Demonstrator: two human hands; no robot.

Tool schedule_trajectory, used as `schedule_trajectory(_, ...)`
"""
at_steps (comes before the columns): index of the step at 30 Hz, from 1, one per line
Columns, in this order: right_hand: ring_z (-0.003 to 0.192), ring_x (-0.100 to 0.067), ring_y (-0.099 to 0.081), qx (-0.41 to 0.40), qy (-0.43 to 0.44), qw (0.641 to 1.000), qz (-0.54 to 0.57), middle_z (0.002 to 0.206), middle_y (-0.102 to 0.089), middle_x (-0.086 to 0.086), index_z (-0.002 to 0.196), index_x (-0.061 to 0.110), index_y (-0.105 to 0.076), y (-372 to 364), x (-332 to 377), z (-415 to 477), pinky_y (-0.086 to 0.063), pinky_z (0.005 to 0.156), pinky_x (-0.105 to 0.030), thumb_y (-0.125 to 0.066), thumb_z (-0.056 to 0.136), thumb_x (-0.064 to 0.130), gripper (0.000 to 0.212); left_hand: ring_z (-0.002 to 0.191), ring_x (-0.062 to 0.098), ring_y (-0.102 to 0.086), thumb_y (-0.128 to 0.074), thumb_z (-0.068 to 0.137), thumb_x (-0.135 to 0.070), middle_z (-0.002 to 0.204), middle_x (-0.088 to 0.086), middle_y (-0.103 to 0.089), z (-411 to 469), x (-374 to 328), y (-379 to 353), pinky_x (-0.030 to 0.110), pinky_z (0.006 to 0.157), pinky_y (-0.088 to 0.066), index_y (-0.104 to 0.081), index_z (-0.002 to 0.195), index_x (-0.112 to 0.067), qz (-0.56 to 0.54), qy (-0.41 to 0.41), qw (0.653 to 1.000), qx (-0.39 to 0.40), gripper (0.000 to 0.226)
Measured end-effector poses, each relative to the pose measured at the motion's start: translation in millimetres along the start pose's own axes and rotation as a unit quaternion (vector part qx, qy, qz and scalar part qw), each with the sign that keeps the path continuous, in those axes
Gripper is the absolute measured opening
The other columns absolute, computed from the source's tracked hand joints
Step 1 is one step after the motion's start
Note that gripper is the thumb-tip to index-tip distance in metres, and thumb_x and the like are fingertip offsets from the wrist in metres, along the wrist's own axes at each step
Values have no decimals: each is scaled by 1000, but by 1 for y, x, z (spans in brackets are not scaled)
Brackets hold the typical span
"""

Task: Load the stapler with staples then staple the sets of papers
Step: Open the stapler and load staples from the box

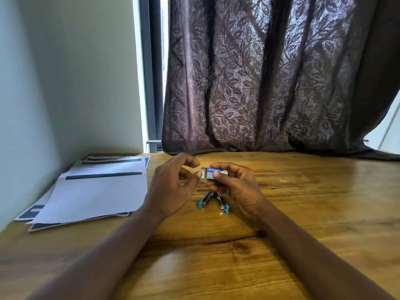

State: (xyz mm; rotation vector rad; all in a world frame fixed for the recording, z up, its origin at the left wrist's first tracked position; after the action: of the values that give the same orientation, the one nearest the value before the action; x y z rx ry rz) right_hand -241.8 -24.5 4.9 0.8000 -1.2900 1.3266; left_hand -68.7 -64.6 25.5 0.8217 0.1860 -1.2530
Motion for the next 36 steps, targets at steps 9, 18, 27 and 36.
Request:
schedule_trajectory(9,77,-20,-75,2,43,996,-75,94,-78,-15,113,4,-71,-3,3,-4,-61,68,-24,-64,94,-3,21,97,4,-65,-75,90,-12,114,-8,-70,2,1,-3,8,79,-50,-77,116,-20,88,-74,992,45,27)
schedule_trajectory(18,82,-22,-76,3,46,990,-136,99,-77,-14,114,8,-71,-2,2,-3,-62,72,-29,-64,94,-1,23,87,1,-68,-82,85,-13,107,-10,-69,2,8,-3,22,76,-61,-77,102,-21,42,-32,998,41,19)
schedule_trajectory(27,81,-23,-76,15,35,989,-140,97,-77,-15,113,10,-72,-3,1,-4,-62,72,-27,-64,95,1,21,85,0,-68,-79,87,-20,90,-15,-74,2,19,-1,12,69,-53,-77,90,-25,-46,82,995,20,6)
schedule_trajectory(36,75,-23,-73,24,1,995,-93,100,-74,-25,112,1,-70,-7,-2,-5,-62,67,-25,-62,95,-4,20,73,15,-71,-72,92,-6,85,8,-77,2,31,2,35,75,-63,-75,97,-9,-222,184,958,3,6)
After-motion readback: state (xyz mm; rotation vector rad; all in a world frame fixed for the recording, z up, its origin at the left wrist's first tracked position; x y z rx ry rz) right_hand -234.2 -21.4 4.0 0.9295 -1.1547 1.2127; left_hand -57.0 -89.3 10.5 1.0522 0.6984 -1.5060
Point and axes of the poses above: each hand's wrist, its own z-axis towards the middle knuckle, its own y-axis out of the back of the hand, x = y × z, the point moved 5 cm from there along z, towards the middle knuckle
